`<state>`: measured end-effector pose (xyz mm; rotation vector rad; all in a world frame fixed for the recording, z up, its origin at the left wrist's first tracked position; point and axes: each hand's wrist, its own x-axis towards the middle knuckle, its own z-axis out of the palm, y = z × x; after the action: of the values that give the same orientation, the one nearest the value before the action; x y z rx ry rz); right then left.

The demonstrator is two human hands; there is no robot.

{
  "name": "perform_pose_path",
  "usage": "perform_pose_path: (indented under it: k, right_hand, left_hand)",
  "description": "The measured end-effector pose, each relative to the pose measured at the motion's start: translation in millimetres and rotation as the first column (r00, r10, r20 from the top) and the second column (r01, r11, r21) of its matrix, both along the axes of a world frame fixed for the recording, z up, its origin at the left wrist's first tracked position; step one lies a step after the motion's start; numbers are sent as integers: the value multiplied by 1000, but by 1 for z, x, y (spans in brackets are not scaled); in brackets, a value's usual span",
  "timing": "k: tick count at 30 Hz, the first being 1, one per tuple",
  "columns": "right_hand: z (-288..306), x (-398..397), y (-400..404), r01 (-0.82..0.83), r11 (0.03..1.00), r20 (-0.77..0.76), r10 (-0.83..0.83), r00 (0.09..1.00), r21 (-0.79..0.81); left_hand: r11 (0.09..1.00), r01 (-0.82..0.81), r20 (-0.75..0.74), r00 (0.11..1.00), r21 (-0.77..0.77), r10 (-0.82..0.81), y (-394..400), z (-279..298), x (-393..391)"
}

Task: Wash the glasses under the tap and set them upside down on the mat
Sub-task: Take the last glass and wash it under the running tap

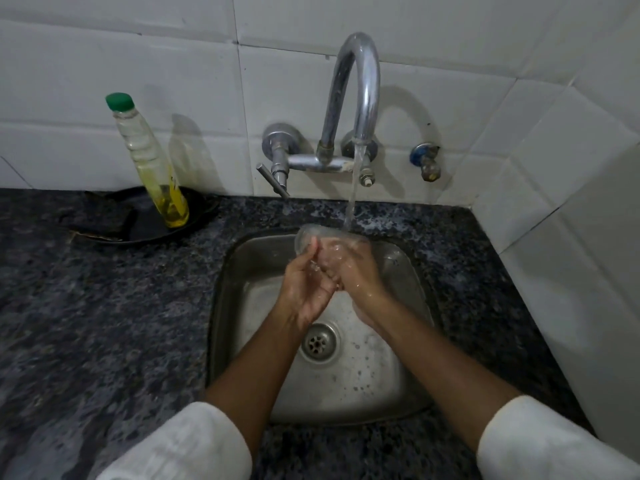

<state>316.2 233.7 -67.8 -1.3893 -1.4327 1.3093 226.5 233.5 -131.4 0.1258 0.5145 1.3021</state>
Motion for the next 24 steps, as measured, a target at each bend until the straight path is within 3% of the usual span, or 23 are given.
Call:
perform_pose_path:
  k: [3, 4, 6, 7, 8, 10, 12, 15, 16, 18, 20, 22, 24]
  right_hand:
    - [-10, 9, -2, -196, 980, 219, 184, 958, 36]
    - [-14, 12, -1, -194, 980, 206, 198, 958, -42]
    - [-16, 13, -5, -11, 969, -62, -4, 998, -245]
    - [-21, 13, -8, 63, 932, -233, -153, 960, -356]
    - [-25, 11, -12, 96, 887, -384, -291, 876, -452]
    - [-34, 7, -19, 91, 808, -569, -485, 664, -582]
    - [-43, 4, -16, 139, 746, -588, -612, 529, -652]
    - [-48, 2, 0, 284, 730, -502, -650, 571, -621]
    - [-45, 6, 8, 337, 744, -452, -634, 628, -577]
    - [-36, 21, 26, 393, 816, -332, -543, 771, -423]
    - [-20, 35, 40, 278, 947, -210, -308, 928, -162]
    - [1, 38, 48, -14, 1000, -35, 15, 999, 24]
    - [19, 29, 49, -293, 954, 162, 279, 946, 65]
  left_hand:
    - [994, -30, -208, 978, -106, 8, 1, 10, 5]
    - [979, -52, -308, 951, -196, -11, 1, 13, 9]
    - [927, -193, -472, 881, -320, 20, -1, 11, 19]
    - [900, -305, -578, 812, -311, 76, -2, 10, 26]
    - [886, -395, -706, 698, -243, 117, -3, 9, 30]
    - [912, -411, -873, 444, 3, 203, -5, 13, 35]
    - [930, -342, -899, 351, 138, 263, -11, 22, 37]
    - [953, -267, -882, 403, 140, 243, -17, 29, 27]
    - [967, -224, -857, 469, 119, 214, -20, 32, 20]
    - [991, -106, -703, 699, 76, 129, -27, 38, 2]
    - [994, 108, -515, 854, 32, -77, -33, 39, -19]
    - [928, 371, -484, 805, -42, -344, -35, 36, -34]
    - [851, 520, -525, 705, -74, -476, -27, 32, -37]
